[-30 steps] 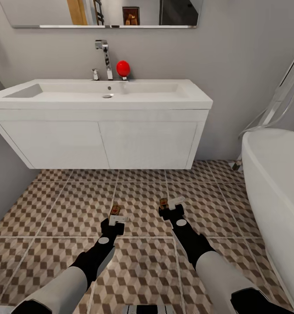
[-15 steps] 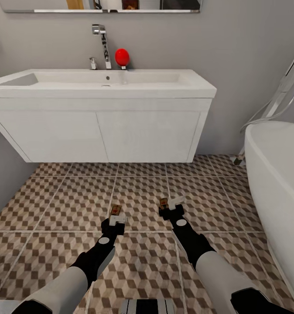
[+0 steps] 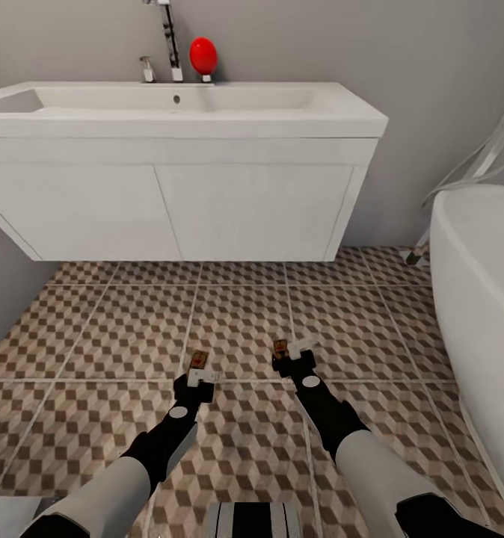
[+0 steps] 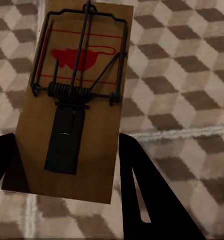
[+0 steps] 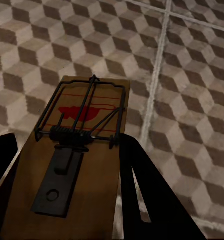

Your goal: Take the four mousetraps from the cabinet in the bathroom and place them on the bathroom floor. Make sure all four end up on the same floor surface, and ensure that at least two of them are either under or directly next to the same bathroom sink.

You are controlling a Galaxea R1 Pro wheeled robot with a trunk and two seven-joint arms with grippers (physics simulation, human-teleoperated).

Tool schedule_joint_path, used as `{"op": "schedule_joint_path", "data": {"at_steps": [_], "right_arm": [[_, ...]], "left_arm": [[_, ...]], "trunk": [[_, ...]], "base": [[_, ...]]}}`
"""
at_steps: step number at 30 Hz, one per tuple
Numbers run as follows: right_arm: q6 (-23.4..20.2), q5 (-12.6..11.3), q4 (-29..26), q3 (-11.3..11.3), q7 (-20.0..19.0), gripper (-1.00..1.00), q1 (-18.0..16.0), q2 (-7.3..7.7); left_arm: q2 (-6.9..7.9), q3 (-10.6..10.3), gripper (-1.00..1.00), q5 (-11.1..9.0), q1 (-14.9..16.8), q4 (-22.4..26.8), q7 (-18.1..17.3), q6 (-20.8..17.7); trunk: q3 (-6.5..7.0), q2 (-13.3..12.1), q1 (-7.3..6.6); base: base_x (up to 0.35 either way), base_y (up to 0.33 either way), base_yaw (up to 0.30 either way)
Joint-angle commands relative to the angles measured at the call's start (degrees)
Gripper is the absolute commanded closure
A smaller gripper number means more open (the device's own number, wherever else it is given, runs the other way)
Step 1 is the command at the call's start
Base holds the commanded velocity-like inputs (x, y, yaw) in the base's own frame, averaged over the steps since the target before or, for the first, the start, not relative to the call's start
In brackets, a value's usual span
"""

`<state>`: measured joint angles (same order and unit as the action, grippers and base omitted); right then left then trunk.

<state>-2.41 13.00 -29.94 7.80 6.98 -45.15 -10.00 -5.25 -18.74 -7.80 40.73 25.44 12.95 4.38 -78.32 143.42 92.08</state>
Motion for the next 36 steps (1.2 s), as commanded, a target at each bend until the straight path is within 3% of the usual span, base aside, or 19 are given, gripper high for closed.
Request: {"op": "schedule_joint_path", "data": {"at_steps": [1,18,21,27,32,36], "right_arm": [[-0.22,0.39,-0.03,0.16,0.13,1.0,-0.02,0.0],[-0.17,0.36,0.15,0.2,0.02,1.0,-0.02,0.0],[1.39,0.42,0.15,0.18,-0.05,1.0,-0.02,0.0],[10.67,0.4,0.79,0.13,-1.98,1.0,-0.02,0.0],[12.4,0.45,1.88,0.11,-8.84,1.0,-0.02,0.0],[12.57,0.51,2.05,0.11,-11.01,1.0,-0.02,0.0]], "left_arm": [[0.03,-0.51,1.0,-0.38,0.05,-0.01,0.58,0.21],[-0.03,-0.51,1.0,-0.38,0.05,0.07,0.59,0.28],[-0.07,-0.51,1.0,-0.38,0.05,0.13,0.59,0.28],[-0.11,-0.77,1.0,-0.38,0.05,0.36,0.59,0.31],[-0.06,-0.96,1.0,-0.38,0.03,0.38,-1.55,0.7],[0.12,-0.88,1.0,-0.38,0.05,0.39,-4.73,0.79]], "trunk": [[-0.36,0.03,0.01],[-5.59,0.26,0.45],[-5.65,0.26,0.45],[-5.67,0.26,0.45],[-5.67,0.26,0.45],[-5.67,0.26,0.45]], "base": [[0.0,0.0,0.0],[0.0,0.0,0.0],[0.0,0.0,0.0],[0.0,0.0,0.0],[0.0,0.0,0.0],[0.0,0.0,0.0]]}}
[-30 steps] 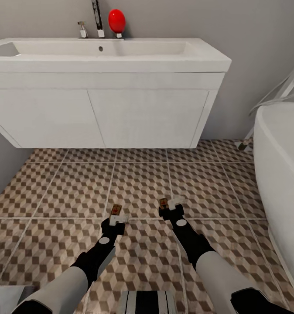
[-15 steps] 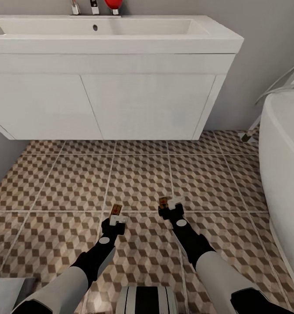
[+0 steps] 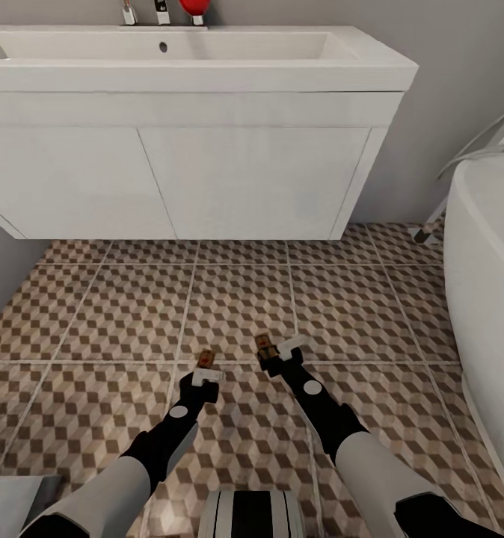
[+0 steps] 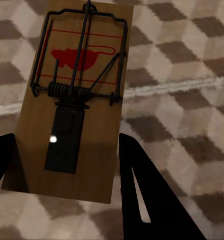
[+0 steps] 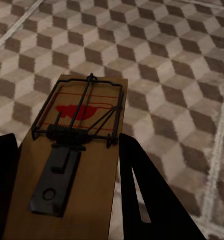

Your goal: Take the four mousetraps from the cabinet in the bathroom and place them on the bathroom floor. Make sure all four end up on the same floor surface, and ensure that at least two of them are either under or directly next to the same bathroom sink.

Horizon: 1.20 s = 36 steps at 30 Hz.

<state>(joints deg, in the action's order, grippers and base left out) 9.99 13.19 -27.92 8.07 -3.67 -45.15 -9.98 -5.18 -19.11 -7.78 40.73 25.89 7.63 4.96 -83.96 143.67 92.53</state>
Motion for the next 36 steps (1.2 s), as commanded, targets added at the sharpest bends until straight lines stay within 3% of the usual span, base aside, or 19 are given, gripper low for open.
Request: {"op": "schedule_joint_path", "data": {"at_steps": [1,10,13,17,20,23,27,32,36], "right_arm": [[0.18,0.33,0.04,-0.16,-0.49,1.0,-0.02,-0.02],[0.38,0.4,0.06,-0.16,-0.8,1.0,-0.02,-0.02],[0.85,0.42,0.0,-0.16,-0.78,1.0,-0.02,-0.02],[0.9,0.43,-0.02,-0.16,-0.74,1.0,-0.02,-0.02],[0.65,0.43,-0.03,-0.25,-0.73,1.0,-0.02,-0.02],[0.19,0.49,-0.06,-0.31,-0.73,1.0,-0.02,-0.02],[-0.42,0.52,-0.04,-0.33,-0.73,1.0,-0.04,-0.02],[-1.04,0.56,-0.1,-0.33,-0.73,1.0,-0.06,-0.02],[-1.1,0.66,-0.37,-0.33,-0.71,1.0,-0.06,-0.02]], "left_arm": [[0.09,-0.5,1.0,-0.39,0.05,-0.05,0.32,0.21],[0.16,-0.21,1.0,-0.31,0.01,0.35,-0.12,2.85],[0.3,-0.01,1.0,-0.36,-0.02,3.02,-0.03,2.22],[0.85,0.13,1.0,-0.38,-0.02,9.56,-0.11,-4.21],[1.27,0.34,1.0,-0.39,0.08,16.07,-0.21,-14.1],[1.27,0.55,1.0,-0.39,0.34,18.7,-0.22,-18.72],[1.17,0.69,1.0,-0.39,0.69,18.91,-0.08,-20.5],[1.25,0.79,1.0,-0.33,0.82,15.41,0.0,-20.65],[2.44,0.81,1.0,-0.31,0.84,14.49,-0.1,-19.04]], "trunk": [[-0.03,0.01,-0.01],[-0.03,0.01,-0.01],[-0.03,0.01,-0.01],[-0.03,0.01,-0.01],[-0.03,0.01,-0.01],[-0.03,0.01,-0.01],[-0.03,0.01,-0.01],[-0.03,0.01,-0.01],[-0.03,0.01,-0.01]], "base": [[0.0,0.0,0.0],[0.0,0.0,0.0],[0.0,0.0,0.0],[0.0,0.0,0.0],[0.0,0.0,0.0],[0.0,0.0,0.0],[0.0,0.0,0.0],[0.0,0.0,0.0],[0.0,0.0,0.0]]}}
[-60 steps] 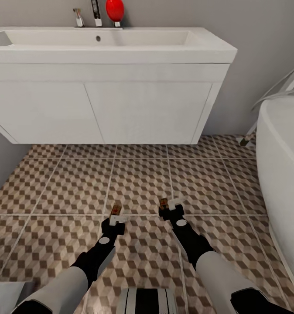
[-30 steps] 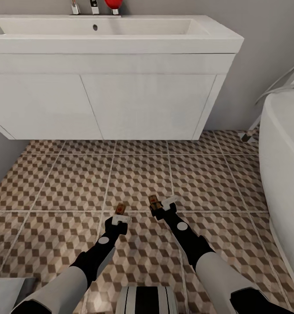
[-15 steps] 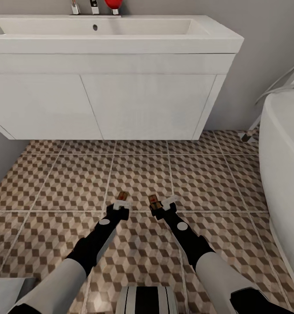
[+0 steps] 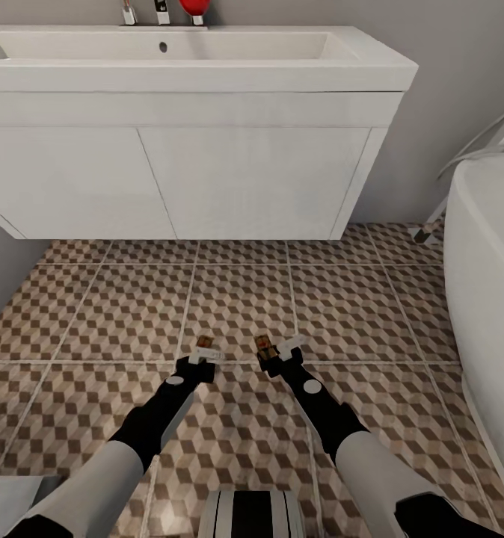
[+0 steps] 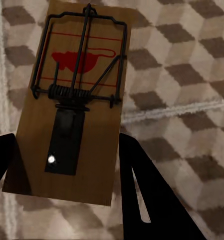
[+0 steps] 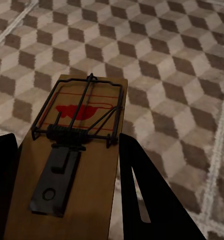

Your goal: Take the four mousetraps from the cabinet in the bathroom and place them on the bathroom floor. Make sure all four end up on the same floor surface, and ensure that at least two of them are either under or directly next to the same bathroom sink.

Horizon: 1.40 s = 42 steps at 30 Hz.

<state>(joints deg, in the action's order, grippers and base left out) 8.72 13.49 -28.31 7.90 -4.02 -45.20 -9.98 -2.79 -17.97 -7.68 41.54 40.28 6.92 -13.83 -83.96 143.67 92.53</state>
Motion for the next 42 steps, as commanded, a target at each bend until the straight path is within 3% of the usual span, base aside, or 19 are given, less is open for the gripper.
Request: {"op": "schedule_joint_path", "data": {"at_steps": [1,6,23,42], "right_arm": [[0.18,0.38,-0.37,-0.16,-0.32,1.0,0.0,-0.02],[0.48,0.39,-2.65,-0.18,-0.32,1.0,0.02,-0.02],[0.68,0.34,-5.84,-0.06,-0.72,1.0,0.02,0.02],[0.69,0.34,-6.4,-0.07,-0.73,1.0,0.02,0.14]], "left_arm": [[0.33,-0.39,1.0,-0.38,0.03,0.11,0.54,1.99],[-0.24,-0.71,1.0,-0.2,0.03,1.35,0.85,5.73],[-0.02,-0.83,1.0,-0.14,0.03,4.98,0.99,5.24],[-0.02,-0.94,1.0,-0.14,0.03,5.77,0.99,5.22]], "trunk": [[-0.03,0.01,-0.01],[-0.03,0.01,-0.01],[-0.03,0.01,-0.01],[-4.24,0.27,0.48]], "base": [[0.0,0.0,0.0],[0.0,0.0,0.0],[0.0,0.0,0.0],[0.0,0.0,0.0]]}}
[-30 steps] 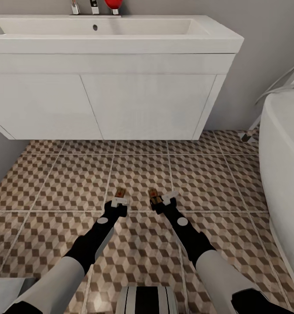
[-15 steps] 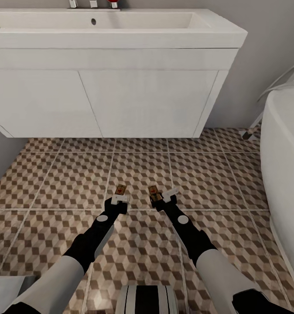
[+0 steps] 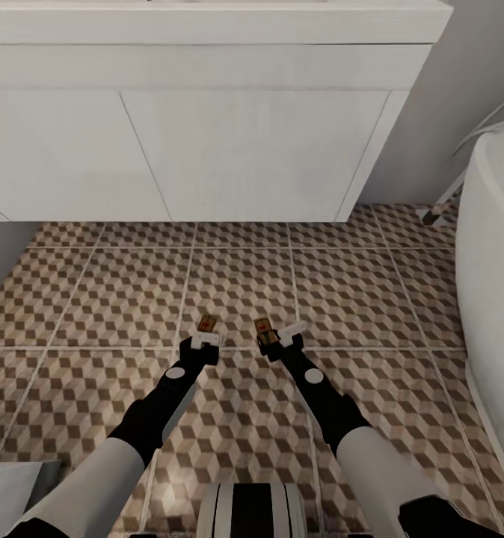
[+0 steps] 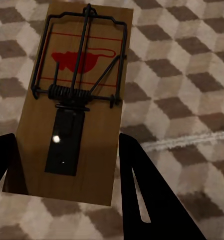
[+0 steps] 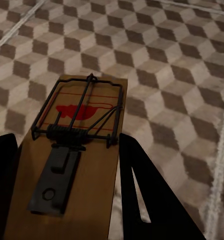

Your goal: Take the four mousetraps from the cabinet in the bathroom and place them on the bathroom floor. Make sure all four end up on the same floor surface, and ensure that at least two of them are either under or directly next to the same bathroom sink.

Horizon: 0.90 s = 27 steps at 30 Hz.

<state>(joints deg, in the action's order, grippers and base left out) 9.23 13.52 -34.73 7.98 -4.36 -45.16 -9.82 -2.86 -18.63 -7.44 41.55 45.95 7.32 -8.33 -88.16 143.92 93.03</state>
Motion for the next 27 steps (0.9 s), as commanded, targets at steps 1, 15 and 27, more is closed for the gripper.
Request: {"op": "schedule_joint_path", "data": {"at_steps": [1,15,27], "right_arm": [[0.17,0.3,0.01,-0.16,-0.38,1.0,-0.02,-0.01],[0.17,0.34,-2.73,-0.33,-0.23,1.0,-0.02,0.16],[0.17,0.36,-5.45,-0.32,-0.21,1.0,-0.02,0.15]], "left_arm": [[0.05,-0.3,1.0,-0.38,0.03,0.6,0.59,-0.28],[1.0,-0.35,1.0,-0.29,-0.06,9.01,0.55,-2.98],[1.02,-0.35,1.0,-0.39,-0.14,8.85,0.51,-3.18]], "trunk": [[-0.26,0.03,0.01],[-3.36,0.22,0.37],[-6.02,0.38,0.68]], "base": [[0.0,0.0,0.0],[0.0,0.0,0.0],[0.0,0.0,0.0]]}}
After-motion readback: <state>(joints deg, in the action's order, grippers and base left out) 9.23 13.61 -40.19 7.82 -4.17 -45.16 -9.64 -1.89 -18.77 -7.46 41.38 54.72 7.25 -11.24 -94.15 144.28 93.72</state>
